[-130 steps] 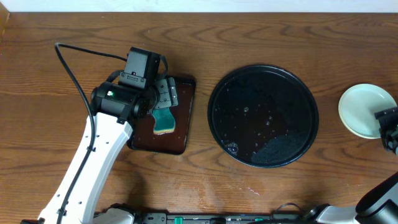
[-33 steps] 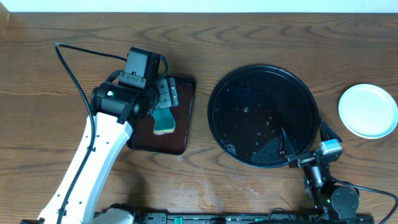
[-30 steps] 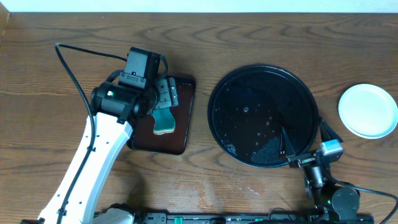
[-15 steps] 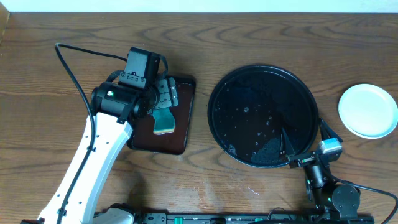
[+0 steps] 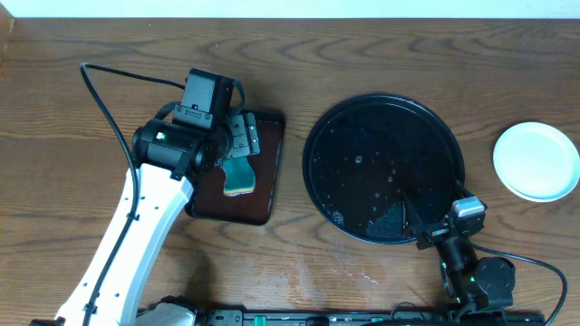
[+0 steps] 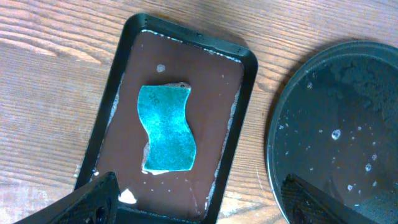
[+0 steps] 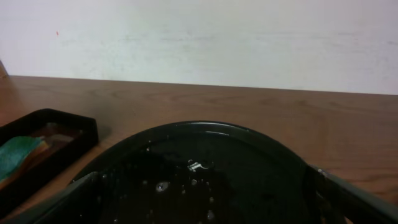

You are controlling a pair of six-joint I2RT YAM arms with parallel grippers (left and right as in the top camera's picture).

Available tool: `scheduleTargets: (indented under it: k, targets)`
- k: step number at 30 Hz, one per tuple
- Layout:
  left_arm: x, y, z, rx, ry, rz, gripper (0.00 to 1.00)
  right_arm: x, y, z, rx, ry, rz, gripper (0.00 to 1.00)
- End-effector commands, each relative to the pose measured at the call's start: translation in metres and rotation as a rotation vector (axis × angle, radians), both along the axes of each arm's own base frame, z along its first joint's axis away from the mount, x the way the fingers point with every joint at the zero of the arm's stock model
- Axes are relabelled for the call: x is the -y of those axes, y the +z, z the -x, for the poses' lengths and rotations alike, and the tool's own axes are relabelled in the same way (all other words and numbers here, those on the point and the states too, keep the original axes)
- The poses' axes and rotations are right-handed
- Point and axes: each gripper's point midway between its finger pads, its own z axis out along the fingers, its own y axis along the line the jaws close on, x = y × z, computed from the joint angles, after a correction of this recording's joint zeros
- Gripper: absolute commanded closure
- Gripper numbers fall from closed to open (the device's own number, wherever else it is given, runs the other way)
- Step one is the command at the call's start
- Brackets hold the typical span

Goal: Clean dirty plates on tray and stack at the side

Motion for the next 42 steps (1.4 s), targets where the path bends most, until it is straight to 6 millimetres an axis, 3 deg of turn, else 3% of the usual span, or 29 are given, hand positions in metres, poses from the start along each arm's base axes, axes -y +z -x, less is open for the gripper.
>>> scheduleTargets:
  k: [1, 14, 18, 22, 27, 33, 37, 42]
  targets:
    - [-0.001, 0.008, -0.003, 0.019, 0.006, 0.005, 0.16, 0.000, -0.001, 0.000, 0.003, 0.001, 0.011, 0.01]
    - [-0.001, 0.007, -0.003, 0.016, 0.006, 0.003, 0.16, 0.000, -0.001, 0.000, 0.003, 0.001, 0.011, 0.01]
    - [-0.020, 0.012, 0.009, 0.040, 0.044, -0.062, 0.16, 0.000, -0.001, 0.000, 0.003, 0.001, 0.011, 0.01]
    - [-0.043, 0.035, 0.018, 0.177, 0.109, -0.090, 0.16, 0.000, -0.001, 0.000, 0.003, 0.001, 0.011, 0.01]
    - [-0.066, 0.065, 0.022, 0.461, 0.194, 0.080, 0.16, 0.000, -0.001, 0.000, 0.003, 0.001, 0.011, 0.01]
    - [-0.091, 0.081, 0.048, 0.754, 0.242, 0.160, 0.16, 0.000, -0.001, 0.000, 0.003, 0.001, 0.011, 0.01]
    - [-0.096, 0.072, 0.072, 0.869, 0.214, 0.112, 0.16, 0.000, -0.001, 0.000, 0.003, 0.001, 0.011, 0.01]
    - [-0.101, 0.038, 0.093, 0.913, 0.228, 0.084, 0.16, 0.000, -0.001, 0.000, 0.003, 0.001, 0.011, 0.01]
